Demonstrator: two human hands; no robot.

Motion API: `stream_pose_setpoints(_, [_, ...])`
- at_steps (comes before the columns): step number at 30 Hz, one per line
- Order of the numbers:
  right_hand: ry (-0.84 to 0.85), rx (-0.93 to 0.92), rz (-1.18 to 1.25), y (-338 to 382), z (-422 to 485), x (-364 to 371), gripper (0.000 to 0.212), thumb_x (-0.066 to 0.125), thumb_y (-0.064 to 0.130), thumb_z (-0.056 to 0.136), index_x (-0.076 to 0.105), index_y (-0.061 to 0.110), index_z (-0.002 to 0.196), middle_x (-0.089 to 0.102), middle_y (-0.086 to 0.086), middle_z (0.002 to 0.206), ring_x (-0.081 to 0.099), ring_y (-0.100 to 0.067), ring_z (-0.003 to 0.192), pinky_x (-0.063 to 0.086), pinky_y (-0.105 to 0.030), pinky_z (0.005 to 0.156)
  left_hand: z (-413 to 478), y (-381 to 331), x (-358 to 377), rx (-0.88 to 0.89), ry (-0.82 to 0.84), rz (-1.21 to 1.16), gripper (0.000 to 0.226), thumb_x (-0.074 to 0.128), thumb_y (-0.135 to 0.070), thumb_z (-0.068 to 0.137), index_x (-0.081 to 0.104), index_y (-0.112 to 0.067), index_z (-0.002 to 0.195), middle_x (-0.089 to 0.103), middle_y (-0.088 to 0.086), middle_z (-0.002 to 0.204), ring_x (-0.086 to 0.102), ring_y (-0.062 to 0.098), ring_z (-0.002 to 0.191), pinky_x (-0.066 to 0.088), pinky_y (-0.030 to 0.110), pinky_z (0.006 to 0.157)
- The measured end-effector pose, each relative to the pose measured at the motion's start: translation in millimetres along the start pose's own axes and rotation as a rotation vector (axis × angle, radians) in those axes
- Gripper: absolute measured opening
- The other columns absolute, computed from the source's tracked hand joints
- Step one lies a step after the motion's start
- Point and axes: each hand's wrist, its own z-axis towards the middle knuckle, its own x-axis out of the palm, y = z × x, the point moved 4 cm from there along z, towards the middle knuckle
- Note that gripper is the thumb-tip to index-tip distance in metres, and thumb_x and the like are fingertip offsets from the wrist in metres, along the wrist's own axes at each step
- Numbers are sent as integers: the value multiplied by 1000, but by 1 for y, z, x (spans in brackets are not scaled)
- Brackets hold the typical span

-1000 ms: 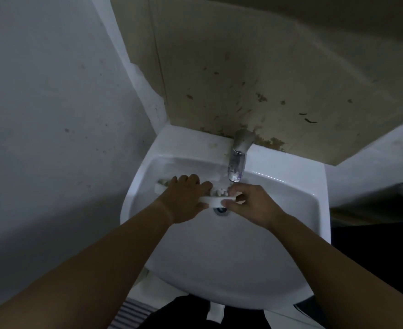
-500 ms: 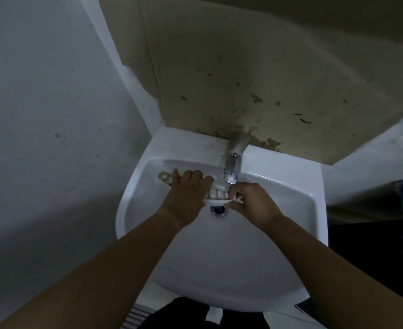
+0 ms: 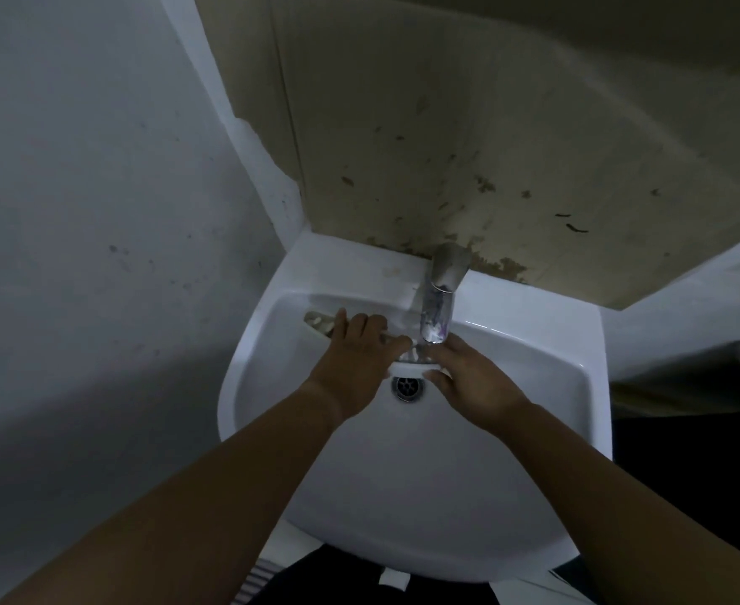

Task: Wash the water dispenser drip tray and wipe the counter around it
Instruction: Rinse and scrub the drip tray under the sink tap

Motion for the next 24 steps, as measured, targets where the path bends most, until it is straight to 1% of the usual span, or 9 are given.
stream_pose_setpoints(3, [8,-66,1,3,-2,-4,33,61,21,95,62,22,127,58,-2,132,57,-19,114,43,-23,92,-2,-2,1,48,2,-5,45,74,-16,76,63,-25,119,54,20,120,52,43,108,28,70,105])
stream_pose_setpoints(6, [50,-153,-37,8,-5,-5,29,61,26,94,64,26,123,61,3,130,59,-17,114,51,-32,91,-4,-5,4,143,-73,14,39,70,-8,74,69,-27,108,58,21,113,56,43,100,35,71,99])
stream_pose_setpoints(11, [-76,-39,28,3,-5,-7,28,70,21,86,67,29,112,68,9,115,64,-14,98,54,-30,80,1,-13,2,137,-153,42,49,51,-2,72,70,-31,107,58,17,111,55,39,100,35,69,100])
stream_pose_setpoints(14, [-34,34,17,-3,-6,-2,46,71,27,86,51,27,128,65,3,117,64,-19,98,53,-31,80,0,-16,2,156,-171,71,50,40,-3,72,71,-26,103,59,19,112,57,42,101,34,70,101])
stream_pose_setpoints(17, [28,-57,-32,-2,-9,7,54,67,23,89,45,28,138,56,0,133,60,-18,108,52,-30,87,0,-17,2,172,-200,60,52,34,-4,76,71,-24,107,61,19,108,59,41,98,37,69,100])
stream_pose_setpoints(18, [33,-80,-39,-2,-9,8,53,65,22,90,46,28,139,53,0,135,59,-18,109,51,-29,89,0,-17,3,168,-200,56,52,37,-2,77,70,-25,110,61,18,108,59,40,97,37,68,100])
stream_pose_setpoints(20, [23,-96,-45,-2,-9,6,49,61,21,93,47,28,139,52,-1,135,56,-17,112,49,-28,93,-2,-14,7,166,-182,46,51,56,3,75,68,-25,116,61,18,110,60,40,96,37,68,101])
stream_pose_setpoints(22, [24,-116,-65,-2,-8,2,45,59,25,93,49,27,136,53,-2,132,55,-17,112,50,-32,92,-5,-11,11,168,-162,19,58,71,2,71,64,-26,122,60,19,114,60,40,98,38,68,100])
stream_pose_setpoints(24, [45,-125,-83,-3,-9,0,45,62,32,90,50,25,133,55,-1,125,57,-17,105,51,-34,85,-6,-14,13,176,-142,-2,60,70,-2,73,60,-29,126,59,15,117,58,37,101,39,65,100])
